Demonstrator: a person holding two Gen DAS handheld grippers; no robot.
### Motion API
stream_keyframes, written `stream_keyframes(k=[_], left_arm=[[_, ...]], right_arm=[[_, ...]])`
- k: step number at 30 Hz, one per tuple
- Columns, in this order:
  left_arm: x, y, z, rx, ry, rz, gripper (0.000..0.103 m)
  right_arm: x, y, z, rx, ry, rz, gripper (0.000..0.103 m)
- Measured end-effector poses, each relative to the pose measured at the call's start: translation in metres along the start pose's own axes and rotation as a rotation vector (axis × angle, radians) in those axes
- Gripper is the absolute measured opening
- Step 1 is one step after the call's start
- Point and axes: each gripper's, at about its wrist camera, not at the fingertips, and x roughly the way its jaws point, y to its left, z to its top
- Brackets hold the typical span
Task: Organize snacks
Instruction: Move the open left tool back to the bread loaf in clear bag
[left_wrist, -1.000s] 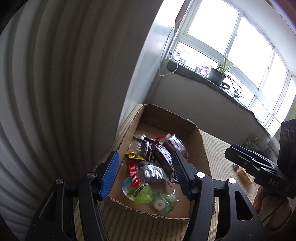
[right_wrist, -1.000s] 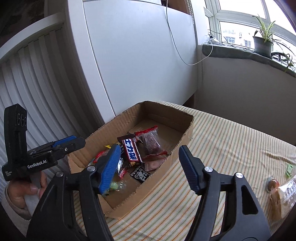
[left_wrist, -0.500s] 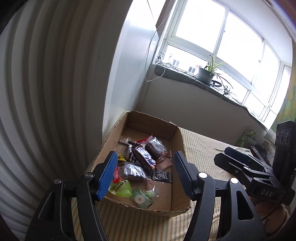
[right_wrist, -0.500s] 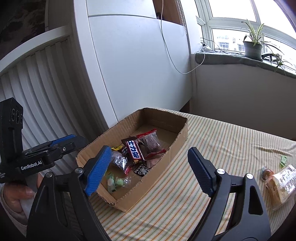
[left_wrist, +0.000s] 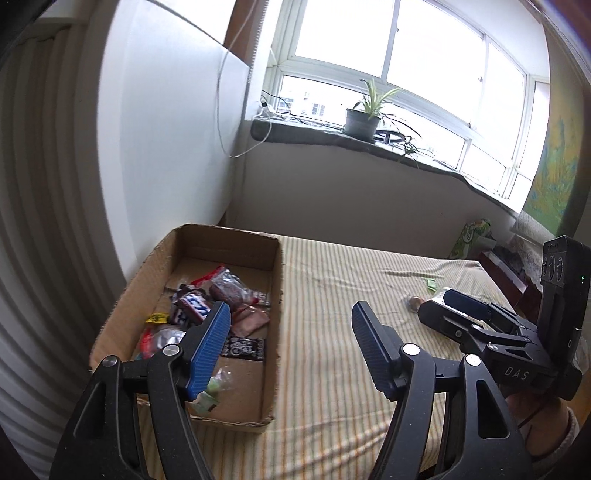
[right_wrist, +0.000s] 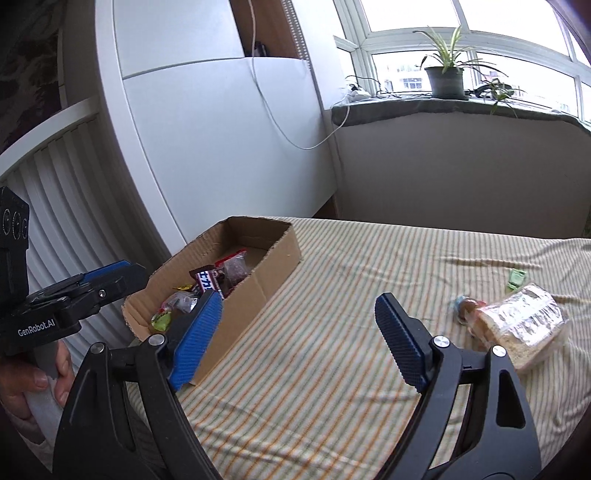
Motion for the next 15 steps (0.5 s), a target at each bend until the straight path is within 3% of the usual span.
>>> stream_keyframes(k=[7, 15], left_arm=[[0.033, -0.069, -0.002, 0.089, 0.068, -0.094, 0.069], [0.060, -0.151, -0.017, 0.194, 0.145, -0.235, 0.069]], right_arm=[[-0.042, -0.079, -0.015, 0.118, -0.039, -0.102, 0.087], [-0.096, -0.171, -0.039, 0.259, -0.062, -0.287, 0.087]])
